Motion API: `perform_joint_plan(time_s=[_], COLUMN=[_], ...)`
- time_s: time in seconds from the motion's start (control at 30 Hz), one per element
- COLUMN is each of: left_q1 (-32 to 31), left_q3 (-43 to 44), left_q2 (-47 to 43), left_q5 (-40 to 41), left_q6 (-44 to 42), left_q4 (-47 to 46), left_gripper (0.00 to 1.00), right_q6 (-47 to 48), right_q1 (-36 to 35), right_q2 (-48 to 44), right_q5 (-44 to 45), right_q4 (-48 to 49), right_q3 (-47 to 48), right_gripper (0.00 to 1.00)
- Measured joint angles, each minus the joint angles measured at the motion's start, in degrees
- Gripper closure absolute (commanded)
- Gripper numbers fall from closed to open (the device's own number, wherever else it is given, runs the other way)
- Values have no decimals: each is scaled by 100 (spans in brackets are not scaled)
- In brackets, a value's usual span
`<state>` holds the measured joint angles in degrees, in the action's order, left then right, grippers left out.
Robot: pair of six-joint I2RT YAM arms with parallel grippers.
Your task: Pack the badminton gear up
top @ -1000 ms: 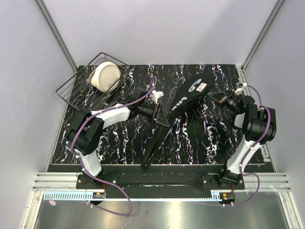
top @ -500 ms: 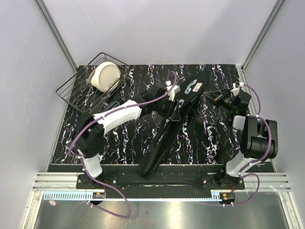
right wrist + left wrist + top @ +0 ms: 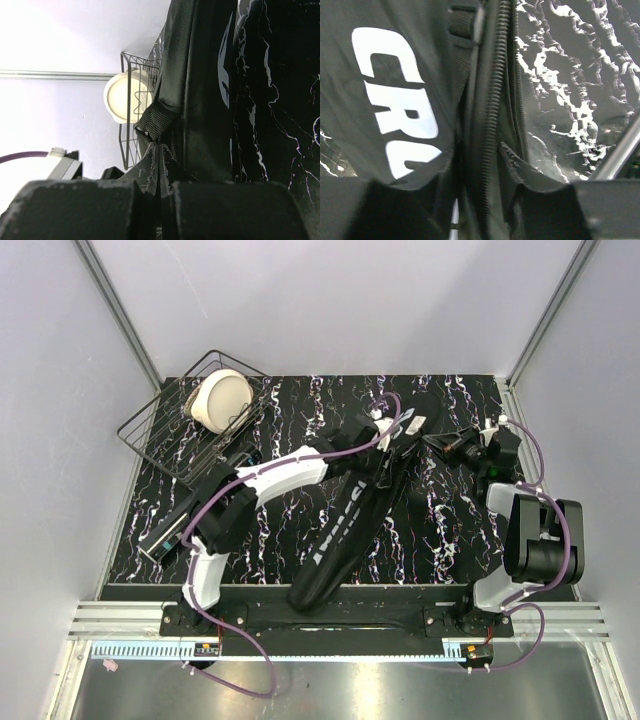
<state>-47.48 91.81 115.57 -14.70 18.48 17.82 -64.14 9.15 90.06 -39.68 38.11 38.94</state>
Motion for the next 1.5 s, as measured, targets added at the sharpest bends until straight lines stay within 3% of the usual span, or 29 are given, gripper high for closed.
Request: perform_joint_plan(time_s=[0.07, 0.13, 0.5, 0.57, 0.63, 0.73, 0.87, 1.03, 1.17, 1.3, 1.5], left_q1=[-9, 2, 411, 468, 498, 584, 774, 1005, 1025, 911, 570], left_q3=[46, 48, 105, 66, -61, -529, -1272, -905, 170, 997, 1200], left_q2=[155, 229, 256, 249, 195, -170, -1213, -1932, -1346, -350, 564], left_q5=[63, 107, -463, -627, -767, -804, -776, -625, -549, -393, 22], left_q6=[11, 55, 590, 640, 662, 638, 402, 85, 85, 122, 15], left_q4=[-13, -9, -166, -232, -328, -376, -334, -616, -922, -1012, -752], left_gripper=[94, 100, 100, 69, 49, 39, 35, 31, 29, 21, 25], right_q6=[2, 2, 431, 553, 730, 1086, 1561, 1895, 1998, 2050, 2087], right_q1=[-17, -44, -1338, -1443, -1530, -1716, -1801, -1897, -1969, -2015, -2109], right_q2=[-33, -74, -1213, -1274, -1274, -1276, -1296, -1298, -1298, -1322, -1335], right_q5=[22, 39, 728, 763, 763, 699, 549, 424, 409, 422, 428], right_q4=[-109, -210, -916, -953, -988, -1211, -1705, -1956, -2050, -2127, -2216], right_q3=[0, 0, -555, -597, -599, -568, -343, -39, 85, 105, 160], right_gripper=[100, 100, 100, 100, 100, 100, 100, 100, 100, 100, 100])
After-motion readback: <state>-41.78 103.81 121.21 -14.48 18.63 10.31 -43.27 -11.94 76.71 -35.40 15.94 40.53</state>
